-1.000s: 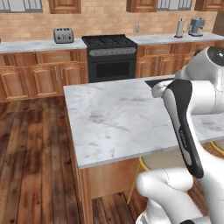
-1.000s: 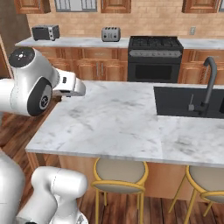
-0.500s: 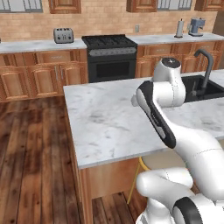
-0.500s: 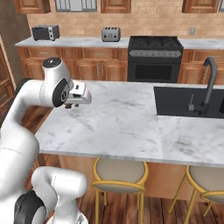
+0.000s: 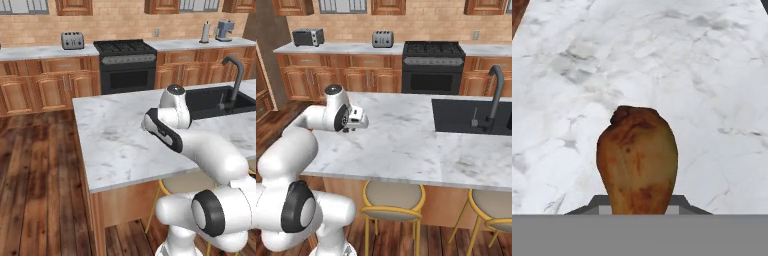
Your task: Open the fridge, remove the peach, lime, and chicken drumstick, and place them on any counter.
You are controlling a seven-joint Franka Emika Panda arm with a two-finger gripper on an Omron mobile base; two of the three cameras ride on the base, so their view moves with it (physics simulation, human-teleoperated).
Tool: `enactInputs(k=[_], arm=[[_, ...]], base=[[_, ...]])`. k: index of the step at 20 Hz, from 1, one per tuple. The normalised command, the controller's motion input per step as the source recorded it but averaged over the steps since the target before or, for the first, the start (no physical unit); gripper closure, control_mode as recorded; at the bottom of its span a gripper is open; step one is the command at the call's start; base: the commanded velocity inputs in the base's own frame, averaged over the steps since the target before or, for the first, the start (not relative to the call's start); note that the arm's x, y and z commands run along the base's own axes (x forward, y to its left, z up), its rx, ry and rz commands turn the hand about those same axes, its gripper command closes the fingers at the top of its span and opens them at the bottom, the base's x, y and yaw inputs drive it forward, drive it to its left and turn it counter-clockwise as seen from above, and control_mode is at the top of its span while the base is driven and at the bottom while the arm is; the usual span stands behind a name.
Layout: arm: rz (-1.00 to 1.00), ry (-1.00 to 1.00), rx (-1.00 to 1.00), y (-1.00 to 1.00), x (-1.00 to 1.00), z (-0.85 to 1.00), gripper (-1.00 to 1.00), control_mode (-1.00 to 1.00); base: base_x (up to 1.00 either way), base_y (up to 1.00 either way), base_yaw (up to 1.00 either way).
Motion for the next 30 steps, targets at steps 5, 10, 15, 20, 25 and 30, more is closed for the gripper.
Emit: enactInputs(k=[5, 10, 15, 20, 25, 30], arm=[[0.0, 0.01, 0.0, 0.0, 0.42, -0.8, 1.0, -1.0], [0.0, 0.0, 0.0, 0.0, 0.09, -0.69, 1.0, -1.0], [0.0, 0.0, 0.0, 0.0, 0.0, -0.43, 1.0, -1.0], [0.0, 0.0, 0.0, 0.0, 0.01, -0.41, 1.0, -1.0], [0.0, 0.0, 0.0, 0.0, 0.08, -0.37, 1.0, -1.0], [0.0, 0.0, 0.0, 0.0, 0.11, -0.32, 1.0, -1.0]], base=[[0.0, 0.0, 0.0], [0.0, 0.0, 0.0], [0.0, 0.0, 0.0], [0.0, 0.0, 0.0], [0.0, 0.0, 0.0], [0.0, 0.0, 0.0]])
